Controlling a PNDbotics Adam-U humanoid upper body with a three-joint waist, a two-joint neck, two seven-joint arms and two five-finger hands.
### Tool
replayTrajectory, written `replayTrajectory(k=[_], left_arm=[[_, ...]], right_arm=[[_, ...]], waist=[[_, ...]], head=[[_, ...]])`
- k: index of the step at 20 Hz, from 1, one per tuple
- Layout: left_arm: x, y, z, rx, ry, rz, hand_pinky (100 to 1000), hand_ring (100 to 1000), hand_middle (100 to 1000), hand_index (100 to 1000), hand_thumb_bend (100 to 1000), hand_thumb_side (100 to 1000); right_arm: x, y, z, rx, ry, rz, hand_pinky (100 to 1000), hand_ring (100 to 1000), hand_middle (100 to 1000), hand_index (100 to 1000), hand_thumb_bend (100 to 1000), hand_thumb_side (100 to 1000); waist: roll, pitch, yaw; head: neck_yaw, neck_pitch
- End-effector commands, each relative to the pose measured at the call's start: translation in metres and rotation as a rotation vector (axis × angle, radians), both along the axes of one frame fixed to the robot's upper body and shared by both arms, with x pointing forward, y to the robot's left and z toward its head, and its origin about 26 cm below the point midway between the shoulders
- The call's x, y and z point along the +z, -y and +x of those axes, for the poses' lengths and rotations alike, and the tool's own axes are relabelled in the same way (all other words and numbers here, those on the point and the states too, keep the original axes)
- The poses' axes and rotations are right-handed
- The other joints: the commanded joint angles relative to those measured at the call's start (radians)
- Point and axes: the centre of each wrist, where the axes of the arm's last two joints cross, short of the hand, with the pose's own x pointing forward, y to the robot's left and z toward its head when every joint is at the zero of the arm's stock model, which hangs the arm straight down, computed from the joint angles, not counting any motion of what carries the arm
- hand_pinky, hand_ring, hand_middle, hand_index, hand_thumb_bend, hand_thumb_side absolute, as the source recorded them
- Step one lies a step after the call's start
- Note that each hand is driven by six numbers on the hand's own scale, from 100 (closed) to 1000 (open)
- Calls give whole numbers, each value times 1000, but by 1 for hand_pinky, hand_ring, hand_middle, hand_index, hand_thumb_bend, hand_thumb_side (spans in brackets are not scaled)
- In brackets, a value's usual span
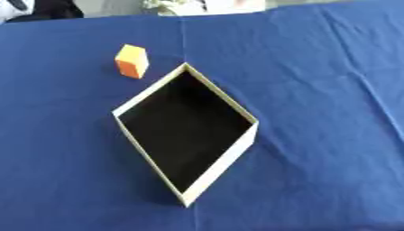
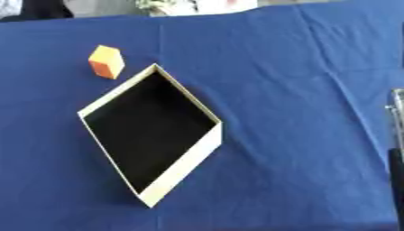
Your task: Pick up objects on the table and place them in the box.
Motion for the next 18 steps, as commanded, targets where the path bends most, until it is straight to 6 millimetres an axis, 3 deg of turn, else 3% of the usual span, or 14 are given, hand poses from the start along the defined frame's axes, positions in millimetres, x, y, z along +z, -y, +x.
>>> replayTrajectory(k=[1, 4, 9, 10, 12, 16, 18], left_arm=[[18, -5, 8, 70, -39, 173, 488, 586, 648, 809, 219, 707], [30, -7, 20, 106, -59, 327, 536, 634, 690, 825, 277, 677], [64, -26, 31, 185, -25, 510, 540, 639, 693, 826, 285, 673], [69, -26, 34, 184, -18, 535, 635, 745, 764, 875, 560, 625], [76, -25, 40, 187, -18, 609, 657, 767, 770, 882, 652, 589], [76, -12, 61, 176, -56, 725, 676, 790, 777, 878, 654, 556], [75, -3, 72, 181, -90, 771, 698, 819, 800, 886, 573, 498]], right_arm=[[11, -1, -4, 10, 38, -34, 761, 762, 660, 760, 100, 829], [14, -4, -4, 27, 41, -38, 762, 762, 659, 761, 100, 830], [17, -6, -4, 41, 50, -35, 762, 762, 659, 761, 100, 830], [18, -7, -4, 45, 53, -39, 762, 762, 657, 761, 100, 832], [22, -9, -4, 57, 63, -49, 762, 762, 657, 760, 100, 832], [24, -10, -4, 59, 64, -54, 762, 762, 656, 760, 100, 833], [24, -11, -4, 64, 65, -57, 762, 761, 655, 759, 100, 829]], waist=[[-3, -12, -7], [-9, -4, -17], [-18, 6, -23], [-19, 11, -27], [-21, 24, -35], [-26, 30, -28], [-26, 34, -25]], head=[[4, -17], [14, -25], [22, -33], [29, -33], [38, -43], [32, -50], [31, -57]])
